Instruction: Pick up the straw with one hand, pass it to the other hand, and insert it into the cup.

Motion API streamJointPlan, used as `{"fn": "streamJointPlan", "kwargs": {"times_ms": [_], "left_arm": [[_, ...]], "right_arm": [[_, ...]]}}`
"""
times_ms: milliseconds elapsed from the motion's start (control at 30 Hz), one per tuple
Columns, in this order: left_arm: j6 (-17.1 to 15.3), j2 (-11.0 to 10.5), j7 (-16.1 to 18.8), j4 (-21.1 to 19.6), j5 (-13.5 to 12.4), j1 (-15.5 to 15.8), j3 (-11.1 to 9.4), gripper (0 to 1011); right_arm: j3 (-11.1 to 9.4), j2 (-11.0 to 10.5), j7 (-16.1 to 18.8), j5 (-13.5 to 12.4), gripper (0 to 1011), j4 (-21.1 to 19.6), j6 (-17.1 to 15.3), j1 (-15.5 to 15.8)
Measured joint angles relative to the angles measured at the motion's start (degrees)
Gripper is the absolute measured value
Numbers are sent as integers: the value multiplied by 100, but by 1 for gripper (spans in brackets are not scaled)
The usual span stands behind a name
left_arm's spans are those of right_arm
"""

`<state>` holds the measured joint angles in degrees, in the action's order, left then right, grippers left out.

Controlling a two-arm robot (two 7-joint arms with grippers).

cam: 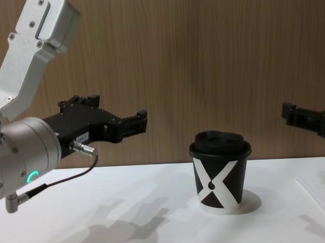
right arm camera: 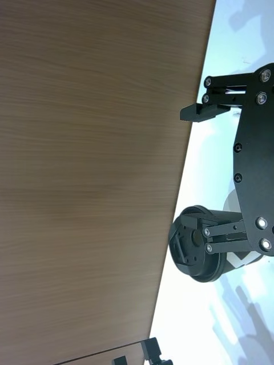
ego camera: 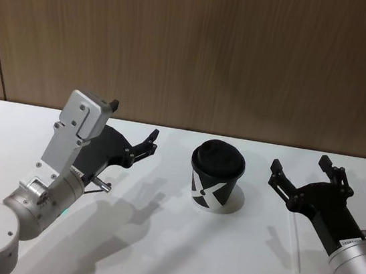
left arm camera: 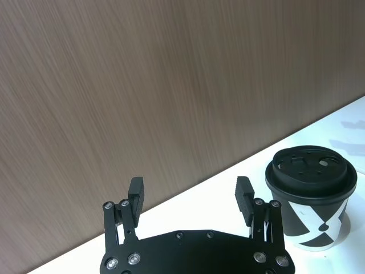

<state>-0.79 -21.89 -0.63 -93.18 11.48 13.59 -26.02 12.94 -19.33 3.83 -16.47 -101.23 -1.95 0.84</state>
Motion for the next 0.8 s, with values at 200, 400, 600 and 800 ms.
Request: {"fn": "streamJointPlan", "kwargs": {"times_ms": [200, 400, 600, 800], "left_arm": [[0, 0, 0, 0, 0, 0, 0, 1003], [0, 0, 0, 0, 0, 0, 0, 1003], [0, 0, 0, 0, 0, 0, 0, 1003], [0, 0, 0, 0, 0, 0, 0, 1003]], "right_arm": [[0, 0, 0, 0, 1001, 0, 0, 0], [0, 0, 0, 0, 1001, 0, 0, 0], [0, 0, 0, 0, 1001, 0, 0, 0], [-4, -1, 1, 1, 1001, 0, -3, 4]]}}
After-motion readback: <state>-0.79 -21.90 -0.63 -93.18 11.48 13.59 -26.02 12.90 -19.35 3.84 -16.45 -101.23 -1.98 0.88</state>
